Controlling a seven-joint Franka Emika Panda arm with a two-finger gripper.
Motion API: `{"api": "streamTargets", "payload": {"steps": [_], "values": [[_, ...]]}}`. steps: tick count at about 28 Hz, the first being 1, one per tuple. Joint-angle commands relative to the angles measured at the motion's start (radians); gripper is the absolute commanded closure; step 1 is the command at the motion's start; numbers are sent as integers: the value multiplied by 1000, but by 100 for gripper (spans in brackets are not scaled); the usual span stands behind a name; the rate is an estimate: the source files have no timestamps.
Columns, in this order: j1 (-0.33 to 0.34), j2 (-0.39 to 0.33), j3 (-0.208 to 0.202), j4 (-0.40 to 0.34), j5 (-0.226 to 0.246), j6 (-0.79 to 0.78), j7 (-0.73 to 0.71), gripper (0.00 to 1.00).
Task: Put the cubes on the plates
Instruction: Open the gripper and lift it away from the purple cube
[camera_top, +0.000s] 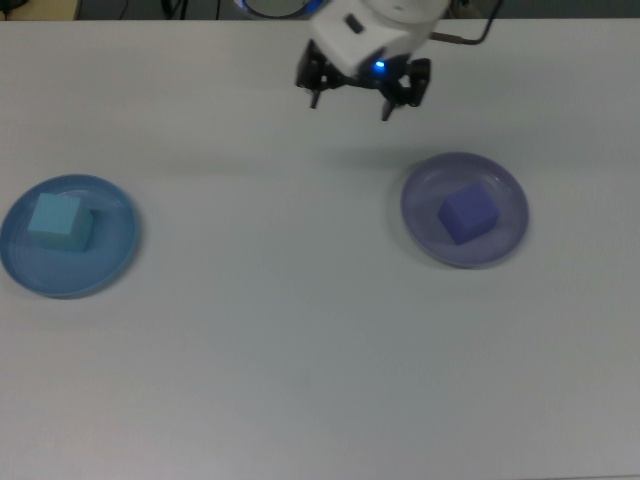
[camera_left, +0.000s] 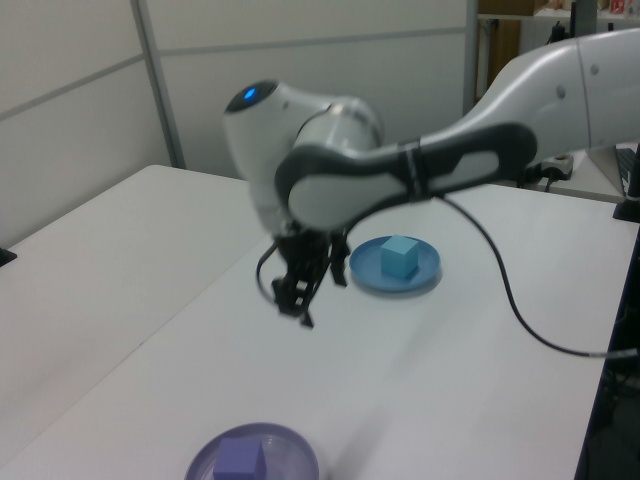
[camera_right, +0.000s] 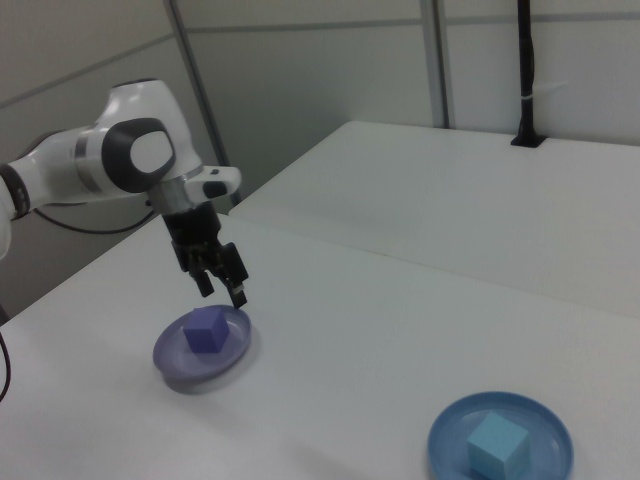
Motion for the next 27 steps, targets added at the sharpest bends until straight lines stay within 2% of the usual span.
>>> {"api": "streamTargets", "payload": {"steps": [1,3,4,6,10,13,14,18,23,27], "values": [[-86,-135,1,-93,51,-10,-76,0],[-117,-173,1,-114,60,-11,-104,0],[-154,-202,1,-133,82,-8,-113,0],[-186,-219,1,-137,99,-5,-113,0],[-241,-223,1,-134,108,-1,-128,0],[-277,-216,1,-131,123,19,-194,0],[-296,-221,1,-127,151,37,-222,0],[-346,-224,-1,-110,204,51,-239,0],[-355,-223,2,-102,195,77,-225,0],[-363,-218,2,-102,128,82,-222,0]]}}
